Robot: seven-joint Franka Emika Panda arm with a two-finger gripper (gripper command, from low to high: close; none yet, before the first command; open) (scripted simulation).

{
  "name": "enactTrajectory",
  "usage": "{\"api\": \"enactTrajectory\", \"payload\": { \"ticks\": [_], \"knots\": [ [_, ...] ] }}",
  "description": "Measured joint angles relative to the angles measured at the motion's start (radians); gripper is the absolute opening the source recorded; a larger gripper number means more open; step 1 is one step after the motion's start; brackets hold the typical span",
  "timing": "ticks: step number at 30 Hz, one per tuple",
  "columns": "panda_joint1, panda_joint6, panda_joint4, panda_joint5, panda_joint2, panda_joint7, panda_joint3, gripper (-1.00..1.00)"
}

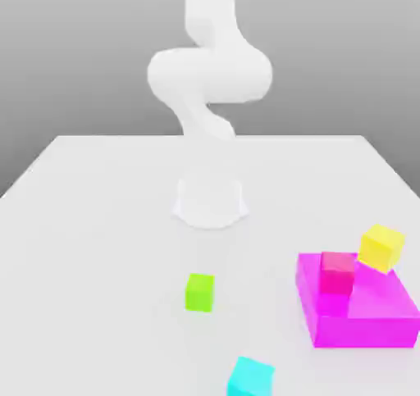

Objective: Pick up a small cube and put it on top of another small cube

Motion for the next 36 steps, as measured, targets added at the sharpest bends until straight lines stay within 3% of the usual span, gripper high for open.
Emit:
{"api": "enactTrajectory", "payload": {
  "ticks": [14,21,27,32,33,36],
  "knots": [
    [-0.102,0.167,-0.037,-0.129,0.515,0.314,0.141,0.00],
    [-0.094,0.253,-0.056,-0.165,0.766,0.450,0.152,0.00],
    [-0.078,0.332,-0.075,-0.129,0.971,0.518,0.161,0.00],
    [-0.038,0.459,-0.049,-0.168,1.150,0.566,0.117,0.00],
    [-0.031,0.477,-0.045,-0.175,1.174,0.572,0.108,-1.00],
    [-0.031,0.478,-0.045,-0.176,1.174,0.572,0.108,-1.00]
  ]
}}
